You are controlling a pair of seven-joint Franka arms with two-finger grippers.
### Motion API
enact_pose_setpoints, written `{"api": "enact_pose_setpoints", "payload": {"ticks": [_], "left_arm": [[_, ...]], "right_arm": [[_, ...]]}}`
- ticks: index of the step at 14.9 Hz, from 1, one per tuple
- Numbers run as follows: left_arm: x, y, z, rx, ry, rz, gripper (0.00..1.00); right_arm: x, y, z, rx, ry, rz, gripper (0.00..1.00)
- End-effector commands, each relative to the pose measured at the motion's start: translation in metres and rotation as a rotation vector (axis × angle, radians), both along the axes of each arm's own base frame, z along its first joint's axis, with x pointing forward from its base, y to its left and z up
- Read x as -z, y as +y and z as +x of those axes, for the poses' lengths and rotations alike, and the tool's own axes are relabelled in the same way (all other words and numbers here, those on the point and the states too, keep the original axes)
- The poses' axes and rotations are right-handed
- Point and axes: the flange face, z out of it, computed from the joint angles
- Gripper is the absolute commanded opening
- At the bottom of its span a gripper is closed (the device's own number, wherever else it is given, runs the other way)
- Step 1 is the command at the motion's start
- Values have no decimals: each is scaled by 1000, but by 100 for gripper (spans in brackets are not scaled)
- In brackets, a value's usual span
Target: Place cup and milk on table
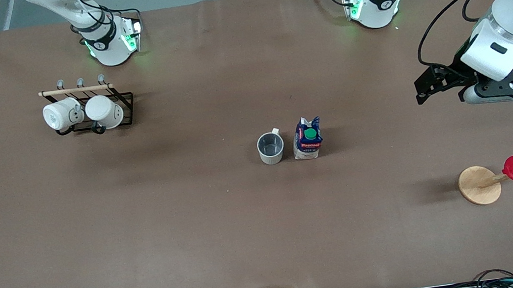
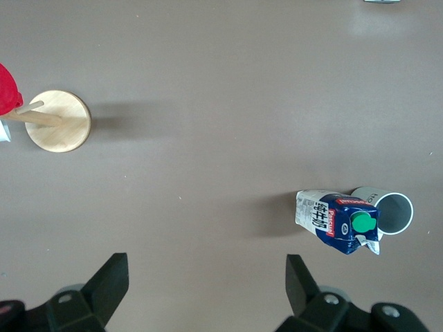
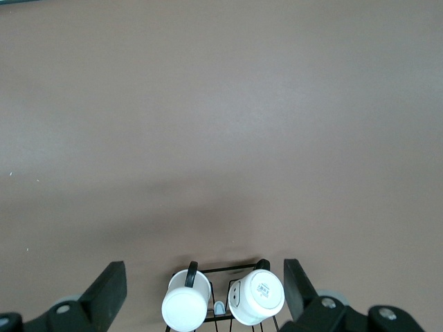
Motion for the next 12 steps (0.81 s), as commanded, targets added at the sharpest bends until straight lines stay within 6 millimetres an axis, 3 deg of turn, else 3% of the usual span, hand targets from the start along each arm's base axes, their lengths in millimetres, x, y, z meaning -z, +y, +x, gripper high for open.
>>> {"api": "enact_pose_setpoints", "payload": {"ticks": [1, 5, 9, 12], "left_arm": [[-14, -1, -3, 19, 7, 3, 100], [-32, 13, -21, 9, 9, 56, 100], [-36, 23, -45, -5, 11, 61, 99], [-28, 6, -42, 30, 11, 103, 99]], "right_arm": [[-2, 3, -9, -4, -6, 20, 100], [-2, 3, -9, -4, -4, 21, 100], [-1, 3, -9, -4, -1, 21, 100], [-1, 3, -9, -4, -1, 21, 100]]}}
